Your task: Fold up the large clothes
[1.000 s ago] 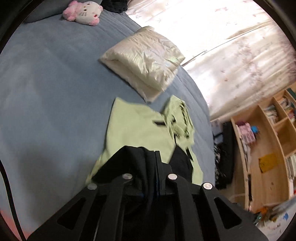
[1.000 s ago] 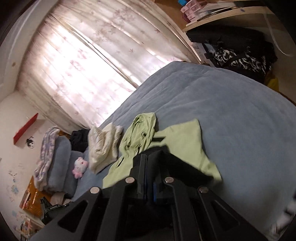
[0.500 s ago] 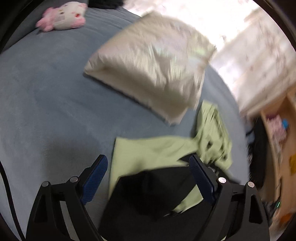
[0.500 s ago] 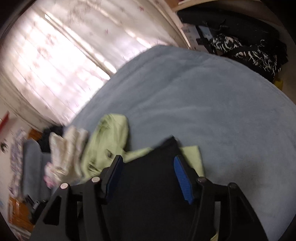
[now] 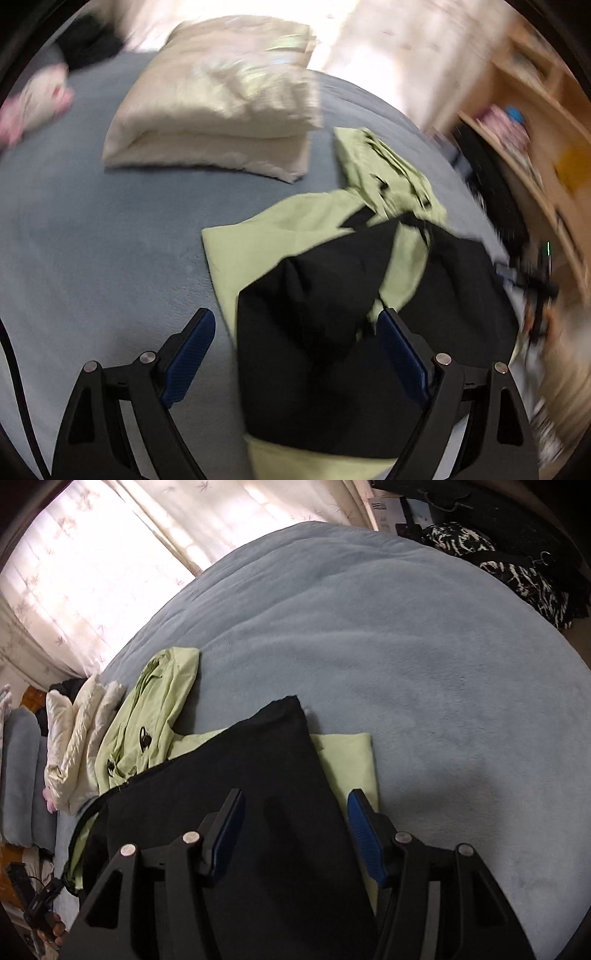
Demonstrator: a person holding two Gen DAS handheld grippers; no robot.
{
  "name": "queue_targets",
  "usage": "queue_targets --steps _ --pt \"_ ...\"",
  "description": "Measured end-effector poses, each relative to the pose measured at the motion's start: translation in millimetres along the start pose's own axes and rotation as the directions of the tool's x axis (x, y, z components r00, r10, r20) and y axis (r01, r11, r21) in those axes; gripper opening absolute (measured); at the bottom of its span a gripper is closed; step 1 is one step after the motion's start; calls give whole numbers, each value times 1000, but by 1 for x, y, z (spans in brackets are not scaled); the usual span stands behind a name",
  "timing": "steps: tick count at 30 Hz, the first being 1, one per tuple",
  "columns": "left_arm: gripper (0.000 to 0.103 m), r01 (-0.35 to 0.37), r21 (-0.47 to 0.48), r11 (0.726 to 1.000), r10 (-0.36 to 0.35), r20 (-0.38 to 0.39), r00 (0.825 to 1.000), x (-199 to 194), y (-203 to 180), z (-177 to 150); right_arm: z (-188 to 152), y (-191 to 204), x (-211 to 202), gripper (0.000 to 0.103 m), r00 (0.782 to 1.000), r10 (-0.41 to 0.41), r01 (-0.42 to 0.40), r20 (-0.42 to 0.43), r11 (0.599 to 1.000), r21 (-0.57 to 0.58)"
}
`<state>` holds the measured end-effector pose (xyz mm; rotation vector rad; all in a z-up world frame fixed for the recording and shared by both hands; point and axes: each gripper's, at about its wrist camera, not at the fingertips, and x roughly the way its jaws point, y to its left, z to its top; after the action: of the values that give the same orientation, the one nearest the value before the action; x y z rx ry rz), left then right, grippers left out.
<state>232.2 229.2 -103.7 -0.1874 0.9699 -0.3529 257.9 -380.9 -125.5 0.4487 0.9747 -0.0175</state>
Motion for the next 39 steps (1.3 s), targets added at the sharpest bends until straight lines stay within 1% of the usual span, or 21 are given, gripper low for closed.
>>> queue_targets --steps 1,3,4,6,7,8,9,10,12,13,14,15,16,18,20,22,25,28,33,37,39 --pt "88 -25 64 998 25 -5 1000 -2 -6 -4 -1 1 1 58 1000 -6 6 2 1000 -10" --pt "88 -89 168 982 92 -8 996 1 -16 -13 -3 3 6 58 1000 -21 21 0 999 -27" --pt "88 -137 229 964 141 -3 990 7 -21 -18 -4 2 8 58 1000 -24 24 -2 999 -27" --pt "85 -192 305 933 203 -3 979 21 -28 -21 -5 0 12 58 1000 -26 26 -8 999 -19" --pt "82 -219 356 908 235 -3 972 32 -33 -23 -5 0 13 58 1000 -25 25 -9 1000 -14" --pt "81 -237 388 891 258 -1 966 38 -35 -22 -5 0 14 58 1000 -24 24 -9 1000 -8" --pt "78 -260 430 865 282 12 959 47 -40 -22 -5 1 15 58 1000 -25 25 -7 1000 -6" --pt "78 -276 463 842 296 31 955 54 -43 -20 -5 2 16 58 1000 -27 27 -7 1000 -11" --pt "76 -302 497 814 316 58 947 66 -47 -11 -5 5 17 58 999 -42 42 -8 999 -32" --pt "73 -306 490 816 318 61 946 69 -46 -3 -4 7 17 58 999 -46 46 -9 998 -38" --pt "72 -303 465 832 316 53 947 74 -43 5 -4 7 18 58 999 -49 49 -9 998 -41" --pt "72 -295 413 862 309 34 950 78 -35 17 -3 6 18 58 999 -48 48 -8 998 -40" --pt "71 -289 340 895 303 13 953 81 -25 30 -3 6 18 58 999 -45 45 -6 998 -34" --pt "71 -276 198 941 283 -10 959 87 -7 48 -2 5 19 58 999 -41 41 -3 999 -24" --pt "71 -251 94 964 254 -23 967 88 9 58 -2 5 20 58 999 -39 39 3 999 -19" --pt "71 -209 14 978 209 -38 977 88 21 64 -2 6 20 58 999 -38 38 7 999 -22" --pt "71 -137 -81 987 134 -43 990 85 34 68 -1 5 19 58 1000 -19 19 14 1000 -17" --pt "72 -93 -162 982 90 -26 996 81 46 71 2 2 17 58 1000 -4 3 29 1000 3" --pt "72 -119 -183 976 115 -32 993 84 43 83 7 2 11 58 998 25 -26 62 999 20" --pt "73 -51 -237 970 60 32 998 73 40 94 11 4 3 58 993 69 -72 93 997 33" --pt "74 -43 -234 971 55 43 998 72 37 96 12 6 3 58 994 54 -56 93 998 19"
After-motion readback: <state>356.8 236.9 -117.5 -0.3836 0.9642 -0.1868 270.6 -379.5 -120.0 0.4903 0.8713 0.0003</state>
